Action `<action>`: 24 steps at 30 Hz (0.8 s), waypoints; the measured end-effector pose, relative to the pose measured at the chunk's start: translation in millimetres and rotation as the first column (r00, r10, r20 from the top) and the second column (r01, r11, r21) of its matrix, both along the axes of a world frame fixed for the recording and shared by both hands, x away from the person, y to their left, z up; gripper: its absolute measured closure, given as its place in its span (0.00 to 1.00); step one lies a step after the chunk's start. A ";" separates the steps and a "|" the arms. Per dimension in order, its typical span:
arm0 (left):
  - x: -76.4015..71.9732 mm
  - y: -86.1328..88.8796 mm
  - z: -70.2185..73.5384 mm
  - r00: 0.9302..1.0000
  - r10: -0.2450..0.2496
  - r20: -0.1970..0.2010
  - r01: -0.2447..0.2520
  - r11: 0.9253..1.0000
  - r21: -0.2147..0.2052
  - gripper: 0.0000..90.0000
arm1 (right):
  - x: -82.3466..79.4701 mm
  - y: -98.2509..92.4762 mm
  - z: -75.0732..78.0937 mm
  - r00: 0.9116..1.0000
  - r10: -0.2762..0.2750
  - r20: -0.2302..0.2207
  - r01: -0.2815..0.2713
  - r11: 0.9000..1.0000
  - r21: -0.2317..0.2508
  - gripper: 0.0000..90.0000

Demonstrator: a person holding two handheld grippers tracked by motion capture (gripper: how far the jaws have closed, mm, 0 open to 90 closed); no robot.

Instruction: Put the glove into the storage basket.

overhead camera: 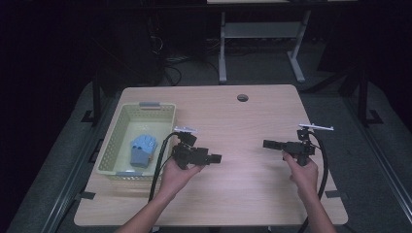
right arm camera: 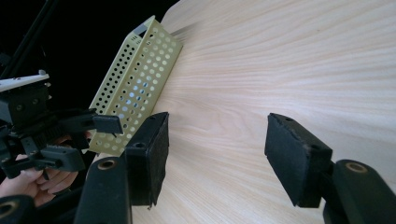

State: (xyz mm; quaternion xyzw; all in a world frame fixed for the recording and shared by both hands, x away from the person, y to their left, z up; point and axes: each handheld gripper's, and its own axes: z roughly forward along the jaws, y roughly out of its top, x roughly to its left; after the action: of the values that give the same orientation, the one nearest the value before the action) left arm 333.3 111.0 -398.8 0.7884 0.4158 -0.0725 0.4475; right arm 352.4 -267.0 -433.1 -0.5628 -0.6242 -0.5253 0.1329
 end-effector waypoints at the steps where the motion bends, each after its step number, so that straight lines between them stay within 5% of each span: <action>1: -1.0 -0.9 -1.0 1.000 -0.003 -0.001 0.003 1.000 0.001 0.28 | -0.7 -0.8 -1.0 1.000 -0.003 -0.004 0.003 1.000 0.002 0.44; 17: -21.3 -8.8 -18.5 0.999 -0.036 0.012 0.036 0.998 -0.045 0.23 | -15.0 -17.1 -18.3 1.000 -0.016 -0.026 0.016 1.000 0.008 0.41; 24: -30.4 -10.1 -22.7 0.998 -0.054 0.039 0.055 0.998 -0.032 0.23 | -25.4 -20.2 -21.4 1.000 -0.004 -0.021 0.004 1.000 0.006 0.41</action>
State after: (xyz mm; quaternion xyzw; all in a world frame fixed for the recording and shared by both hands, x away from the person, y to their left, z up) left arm 302.9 100.9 -421.5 0.7932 0.3843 -0.0762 0.4662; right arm 327.0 -287.3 -454.5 -0.5692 -0.6199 -0.5217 0.1399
